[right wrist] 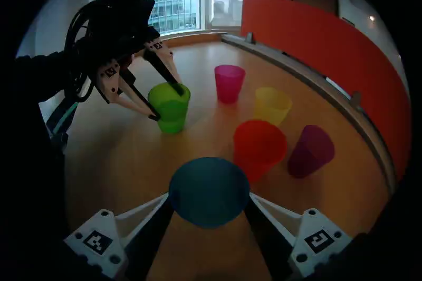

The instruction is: Pour water

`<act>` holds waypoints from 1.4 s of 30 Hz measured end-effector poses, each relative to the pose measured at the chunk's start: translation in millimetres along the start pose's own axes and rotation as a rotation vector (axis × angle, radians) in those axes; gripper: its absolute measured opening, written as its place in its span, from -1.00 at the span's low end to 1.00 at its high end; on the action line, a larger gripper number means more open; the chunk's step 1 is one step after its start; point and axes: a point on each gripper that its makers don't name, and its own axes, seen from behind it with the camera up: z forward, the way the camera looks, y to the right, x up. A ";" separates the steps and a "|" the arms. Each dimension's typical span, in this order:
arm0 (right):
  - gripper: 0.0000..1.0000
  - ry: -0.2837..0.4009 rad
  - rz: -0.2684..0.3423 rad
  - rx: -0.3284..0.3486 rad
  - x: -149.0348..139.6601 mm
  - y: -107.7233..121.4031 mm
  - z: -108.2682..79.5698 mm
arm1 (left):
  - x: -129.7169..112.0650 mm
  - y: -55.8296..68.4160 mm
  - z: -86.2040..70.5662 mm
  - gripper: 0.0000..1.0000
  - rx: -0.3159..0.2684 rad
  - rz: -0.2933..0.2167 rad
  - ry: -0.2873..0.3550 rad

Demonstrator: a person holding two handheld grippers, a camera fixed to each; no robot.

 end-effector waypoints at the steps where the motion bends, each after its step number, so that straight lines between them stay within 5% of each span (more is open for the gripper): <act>1: 0.81 -0.001 0.001 0.000 -0.8 0.0 0.4 | -0.8 0.2 0.8 0.75 -0.001 -0.001 -0.001; 36: 0.81 -0.017 0.010 -0.004 -14.1 -1.8 2.2 | -11.1 0.6 -1.9 0.77 -0.006 -0.008 -0.008; 42: 0.96 -0.021 0.013 -0.007 -15.8 -1.4 2.4 | -11.6 3.3 -2.1 0.91 -0.012 -0.001 -0.011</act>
